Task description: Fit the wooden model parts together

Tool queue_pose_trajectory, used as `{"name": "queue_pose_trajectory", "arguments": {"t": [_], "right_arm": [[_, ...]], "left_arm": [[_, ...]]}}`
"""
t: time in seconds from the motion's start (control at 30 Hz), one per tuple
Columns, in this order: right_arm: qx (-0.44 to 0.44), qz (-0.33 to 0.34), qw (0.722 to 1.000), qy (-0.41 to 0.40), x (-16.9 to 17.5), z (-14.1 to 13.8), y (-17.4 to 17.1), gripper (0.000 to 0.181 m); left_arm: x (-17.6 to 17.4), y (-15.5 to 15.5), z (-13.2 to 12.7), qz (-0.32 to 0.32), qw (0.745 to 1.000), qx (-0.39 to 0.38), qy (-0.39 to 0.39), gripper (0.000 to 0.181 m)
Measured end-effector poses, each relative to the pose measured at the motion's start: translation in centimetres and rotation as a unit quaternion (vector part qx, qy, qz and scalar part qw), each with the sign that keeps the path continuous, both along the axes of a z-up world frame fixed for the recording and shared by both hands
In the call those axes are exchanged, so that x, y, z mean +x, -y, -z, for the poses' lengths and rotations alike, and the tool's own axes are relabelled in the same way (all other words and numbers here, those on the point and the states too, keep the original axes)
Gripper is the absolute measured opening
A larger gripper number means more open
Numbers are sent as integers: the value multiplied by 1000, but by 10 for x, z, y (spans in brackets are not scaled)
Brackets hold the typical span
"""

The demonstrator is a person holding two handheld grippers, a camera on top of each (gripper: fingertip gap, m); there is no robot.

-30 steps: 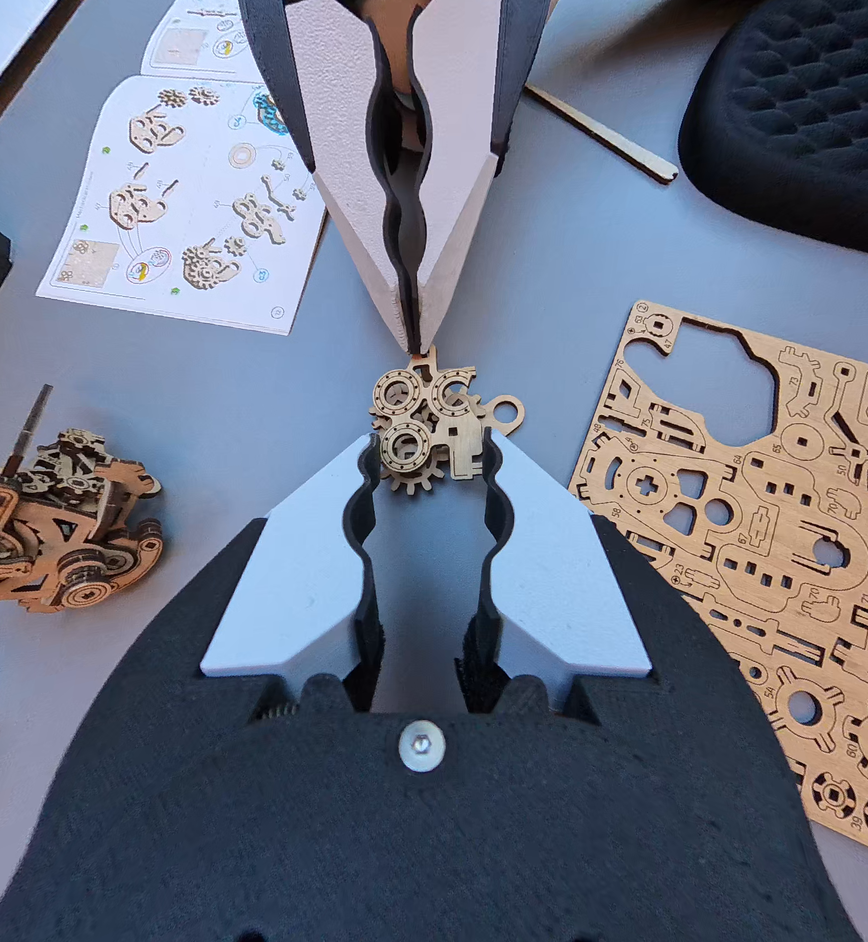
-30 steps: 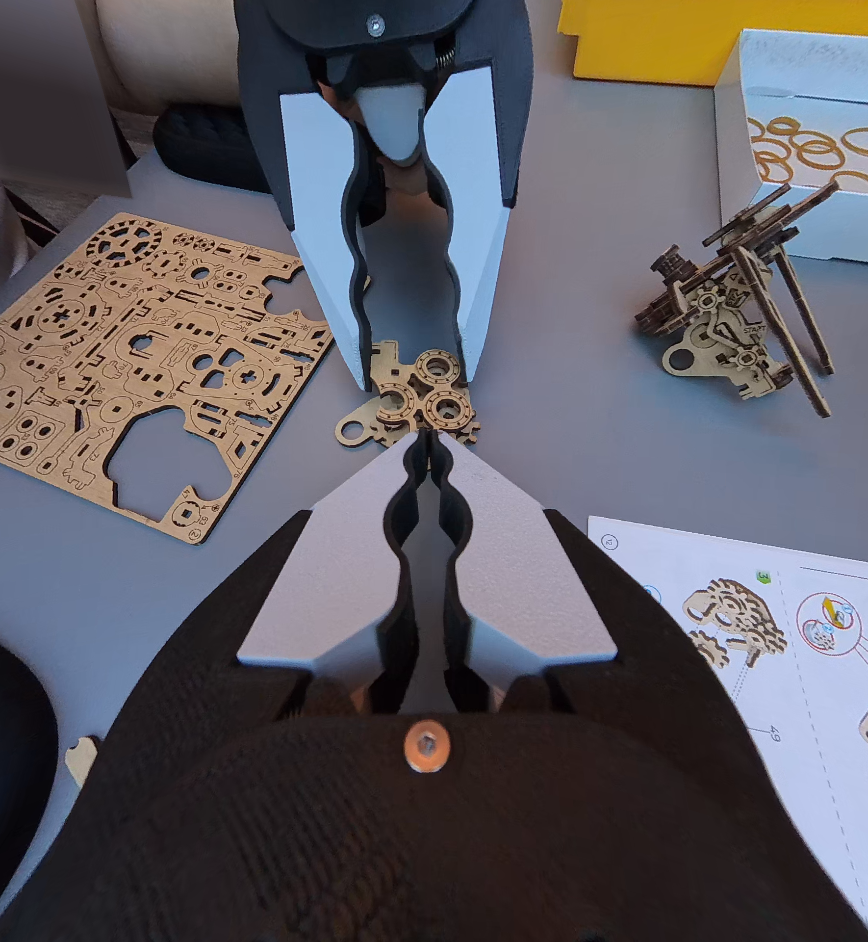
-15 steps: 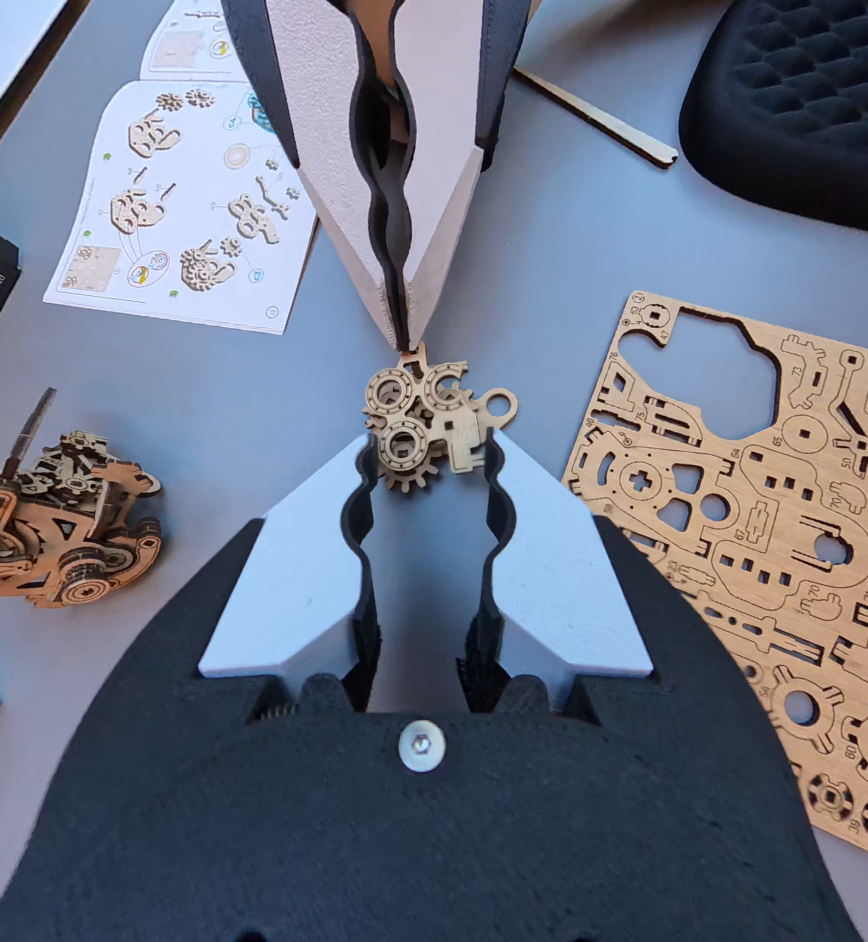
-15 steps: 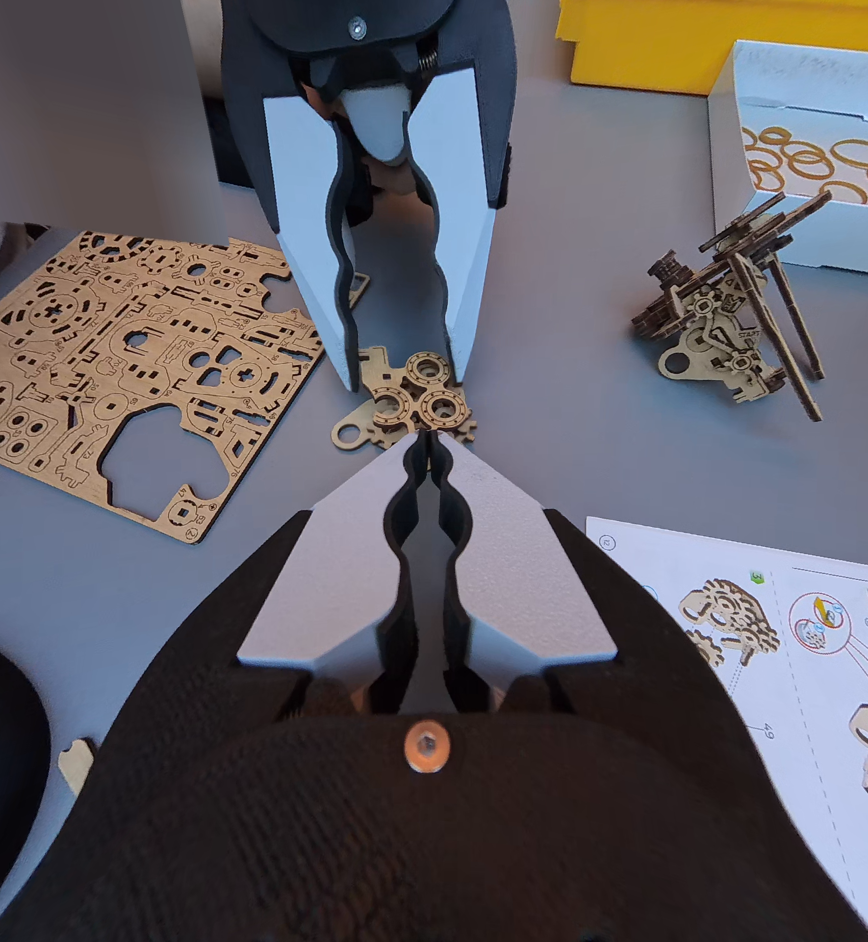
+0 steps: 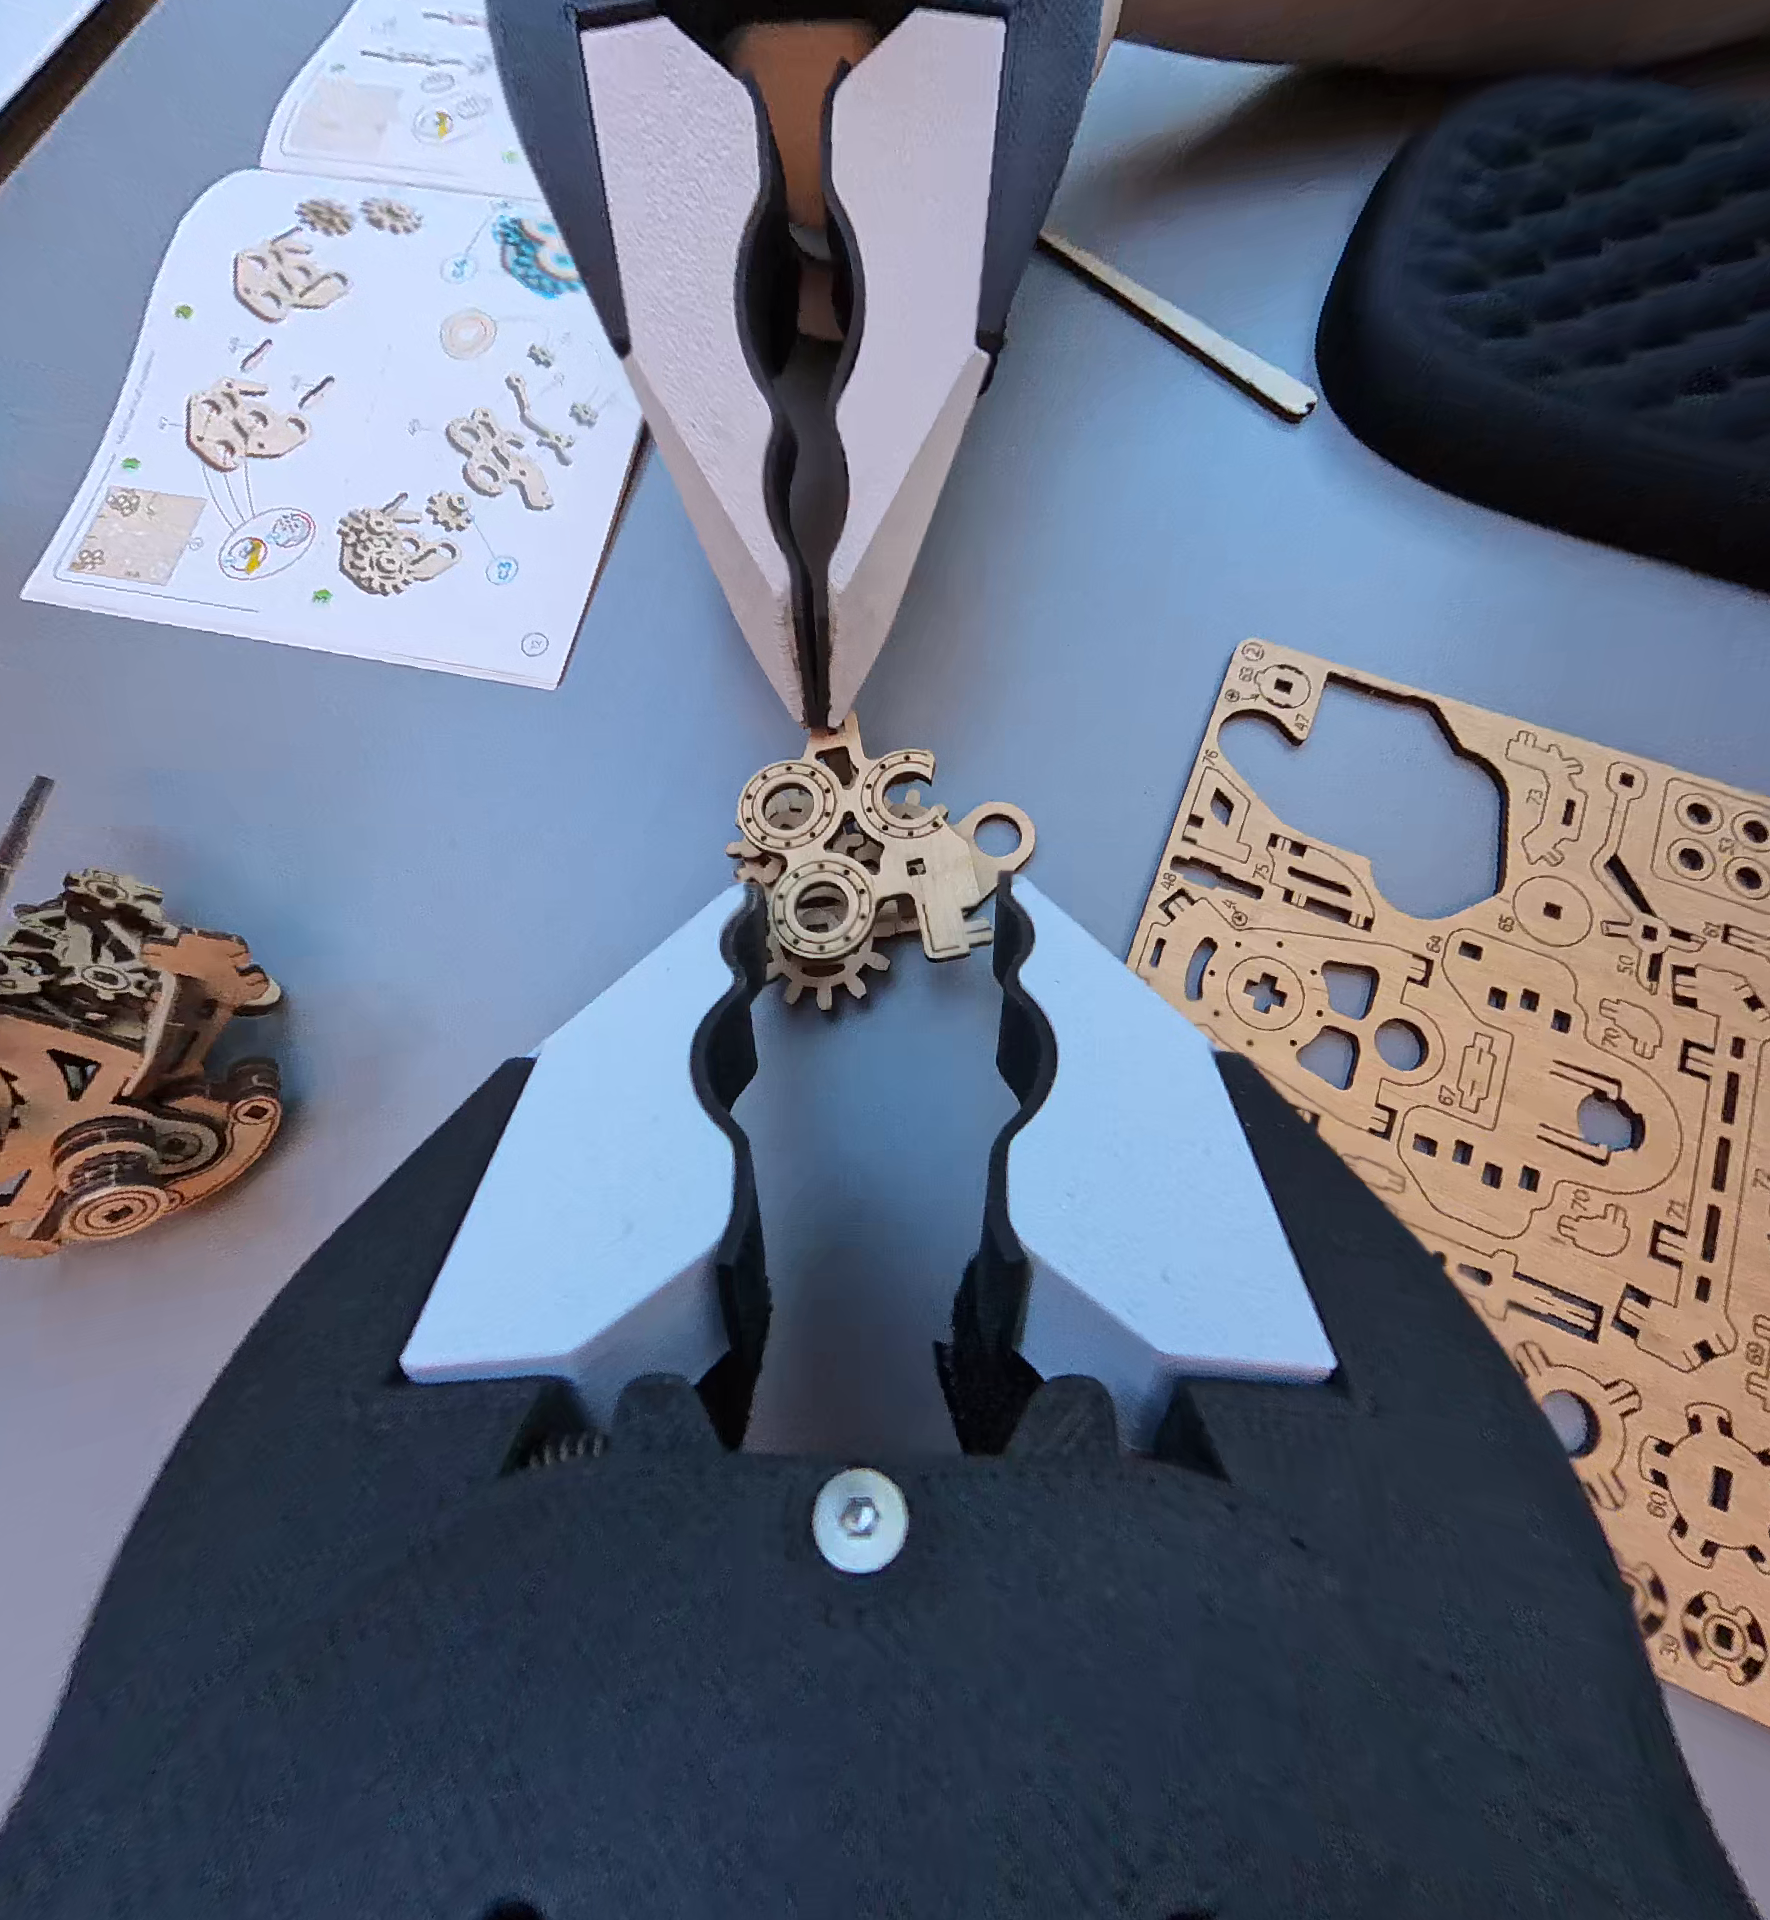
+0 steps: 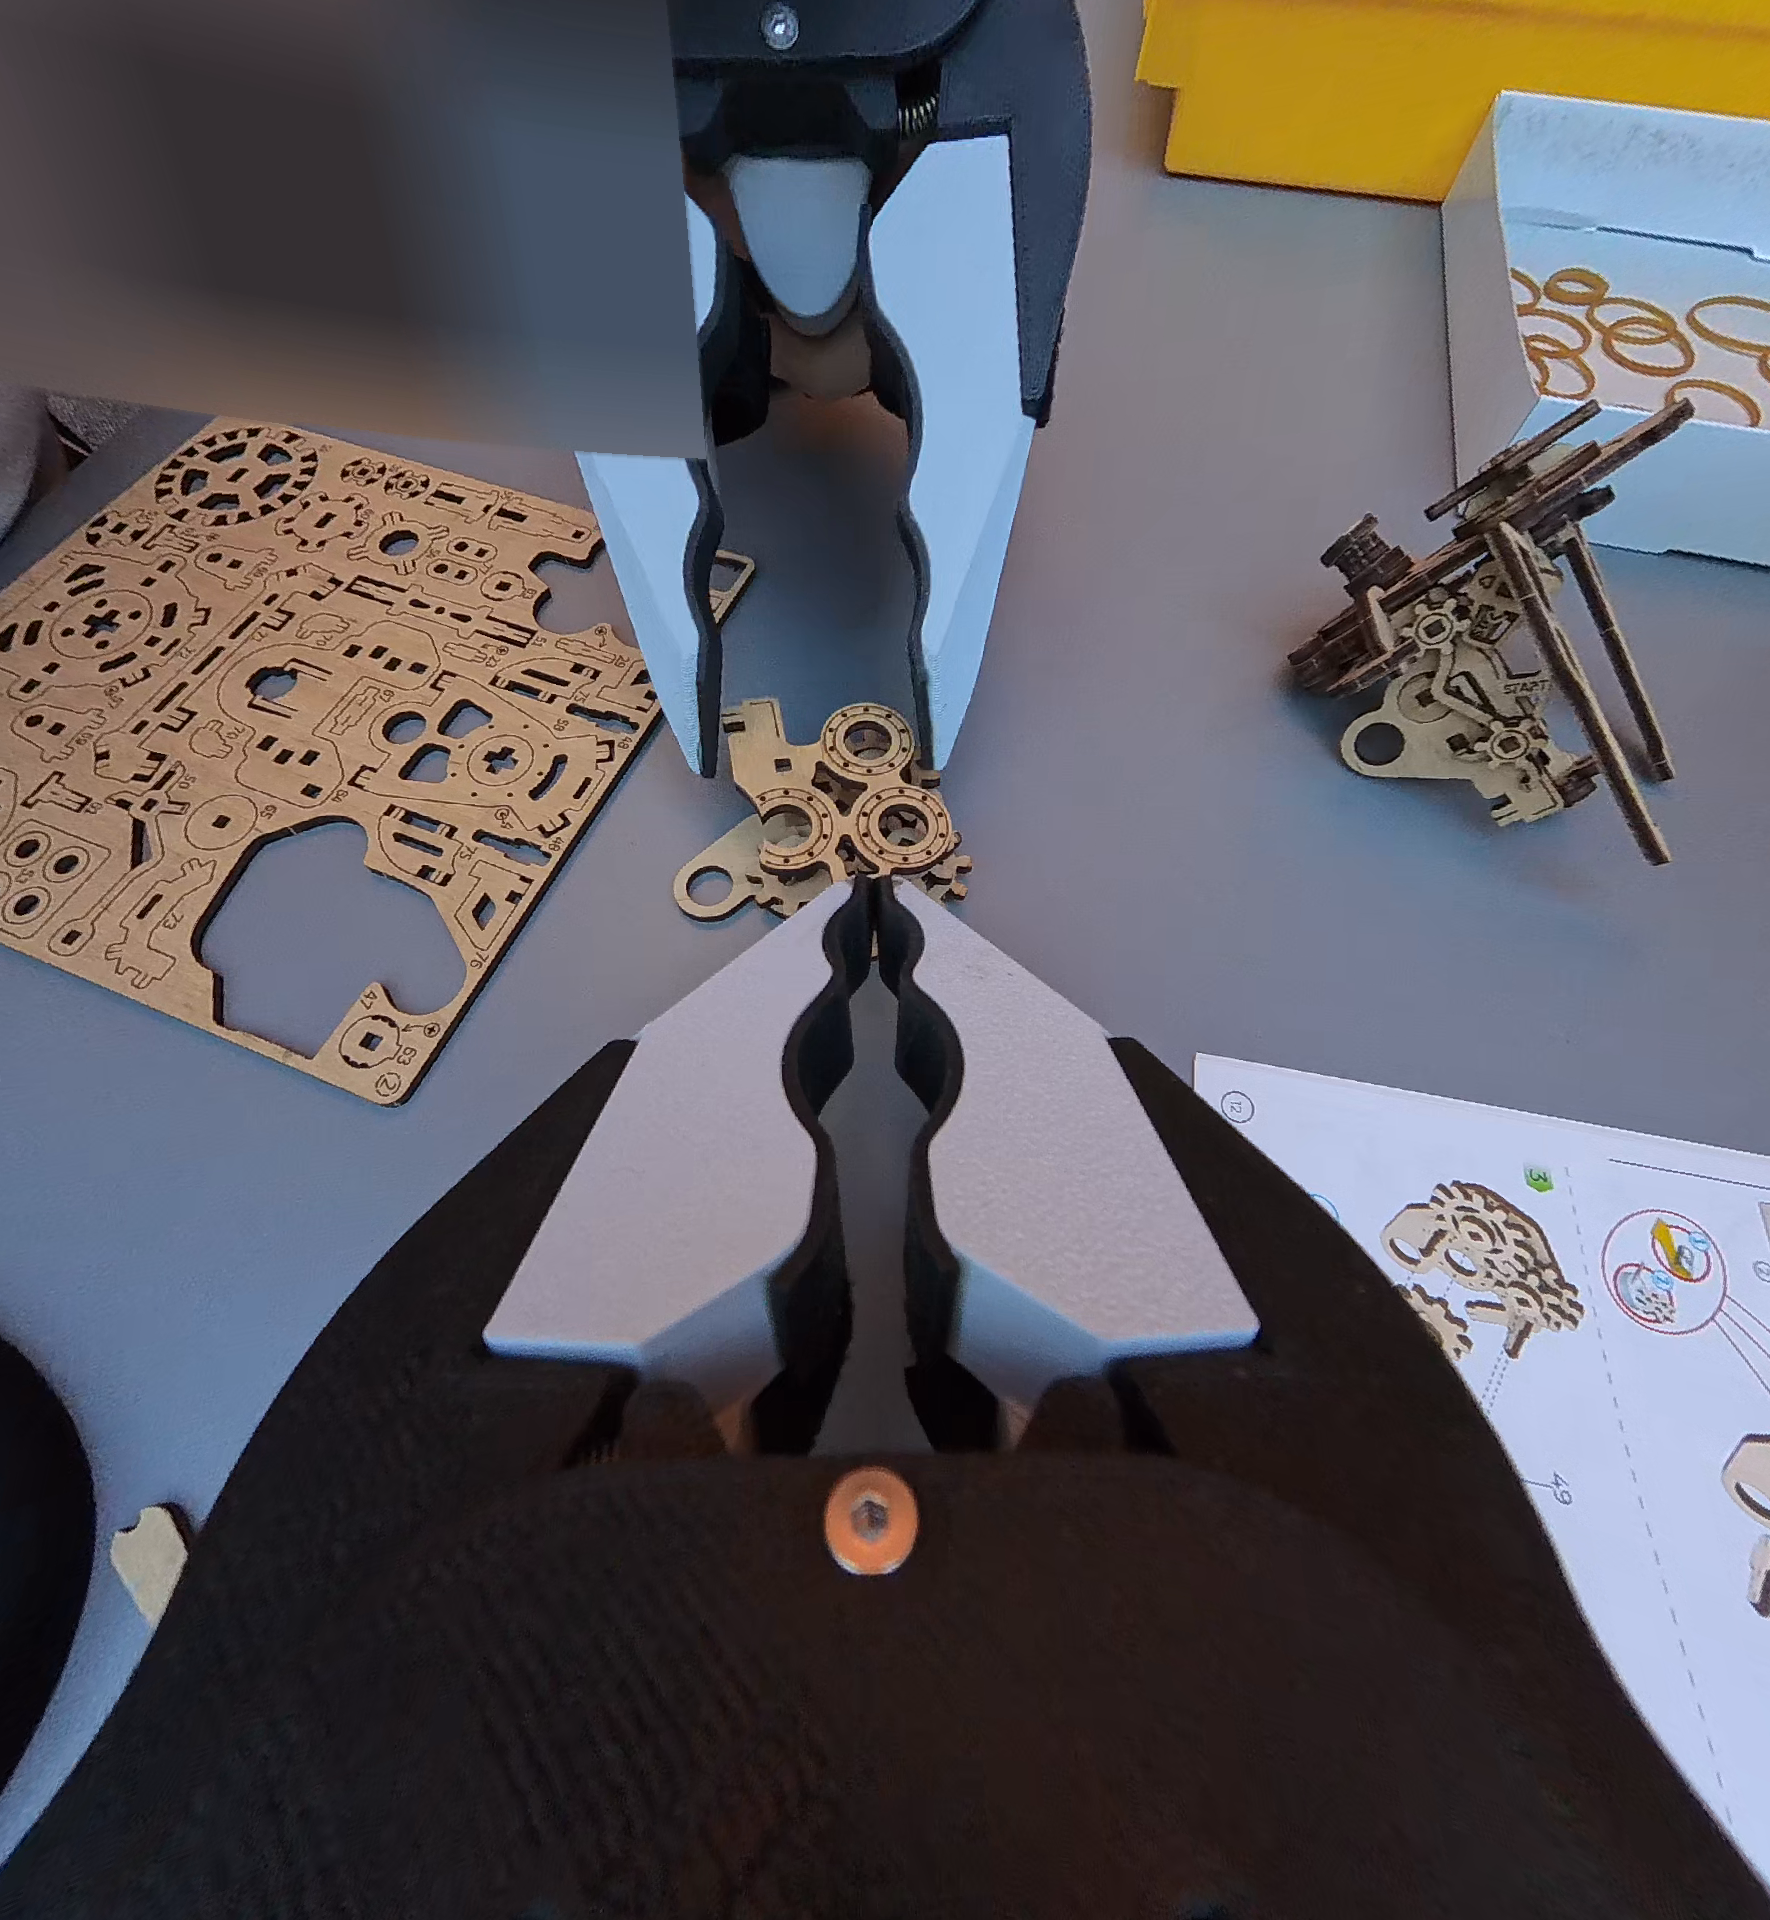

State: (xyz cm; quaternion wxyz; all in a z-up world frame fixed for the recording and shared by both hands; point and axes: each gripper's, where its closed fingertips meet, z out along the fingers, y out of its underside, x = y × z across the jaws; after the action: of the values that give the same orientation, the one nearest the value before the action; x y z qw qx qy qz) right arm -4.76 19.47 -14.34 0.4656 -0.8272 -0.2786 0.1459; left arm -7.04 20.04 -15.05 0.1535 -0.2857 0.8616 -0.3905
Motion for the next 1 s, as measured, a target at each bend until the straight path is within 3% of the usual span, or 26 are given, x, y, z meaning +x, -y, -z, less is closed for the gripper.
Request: {"name": "queue_pose_trajectory", "arguments": {"t": [0.03, 0.23, 0.47, 0.67, 1.0], "right_arm": [[0, 0, 1000, 1, 0, 0, 0, 0], [1, 0, 1000, 2, 0, 0, 0, 0], [2, 0, 1000, 3, 0, 0, 0, 0], [1, 0, 1000, 1, 0, 0, 0, 0], [1, -1, 1000, 1, 0, 0, 0, 0]], "left_arm": [[1, 0, -3, -3, 1000, -12, 0, 42], [6, 1, -12, -20, 997, -72, -13, 39], [7, 2, -6, -15, 999, -43, 2, 31], [5, 3, -3, -13, 999, -43, -10, 44], [5, 4, 3, -9, 999, -32, -11, 40]]}}
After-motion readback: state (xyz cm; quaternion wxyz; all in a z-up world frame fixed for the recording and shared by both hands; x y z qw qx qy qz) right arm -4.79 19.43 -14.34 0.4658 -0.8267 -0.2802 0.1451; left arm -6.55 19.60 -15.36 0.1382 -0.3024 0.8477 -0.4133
